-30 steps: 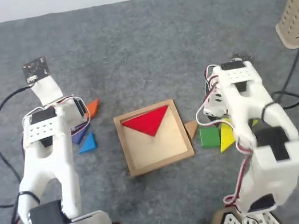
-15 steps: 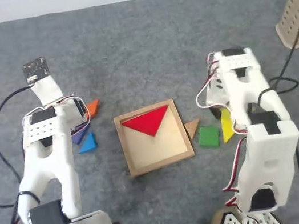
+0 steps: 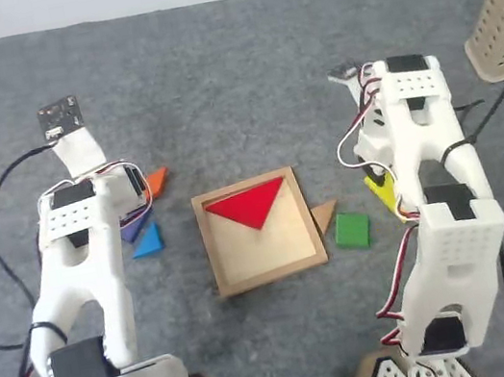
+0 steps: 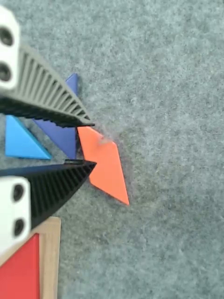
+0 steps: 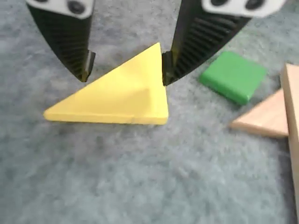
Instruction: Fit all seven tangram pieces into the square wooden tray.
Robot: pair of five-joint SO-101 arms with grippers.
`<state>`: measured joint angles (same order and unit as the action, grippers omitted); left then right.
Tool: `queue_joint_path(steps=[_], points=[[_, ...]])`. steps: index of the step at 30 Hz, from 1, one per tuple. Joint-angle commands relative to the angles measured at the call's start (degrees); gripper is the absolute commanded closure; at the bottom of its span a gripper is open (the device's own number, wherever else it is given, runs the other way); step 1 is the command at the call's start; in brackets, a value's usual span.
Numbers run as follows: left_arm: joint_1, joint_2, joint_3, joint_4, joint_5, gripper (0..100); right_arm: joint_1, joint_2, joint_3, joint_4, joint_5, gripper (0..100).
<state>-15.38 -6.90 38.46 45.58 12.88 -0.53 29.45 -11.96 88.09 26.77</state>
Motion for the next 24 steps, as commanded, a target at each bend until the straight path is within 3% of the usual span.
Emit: queue_joint_path(steps=[1, 11, 24], points=[[0.2, -3.3, -1.8, -1.2, 0.3, 89, -0.5, -3.7, -3.2, -0.9, -7.8, 77.2], [0.1, -3.3, -1.9, -1.2, 0.3, 89, -4.7, -0.9, -3.2, -7.8, -32.0, 67.3], [0.2, -3.3, -1.9, -1.3, 0.3, 89, -2.2, 5.8, -3.2, -7.6, -30.9, 69.8]])
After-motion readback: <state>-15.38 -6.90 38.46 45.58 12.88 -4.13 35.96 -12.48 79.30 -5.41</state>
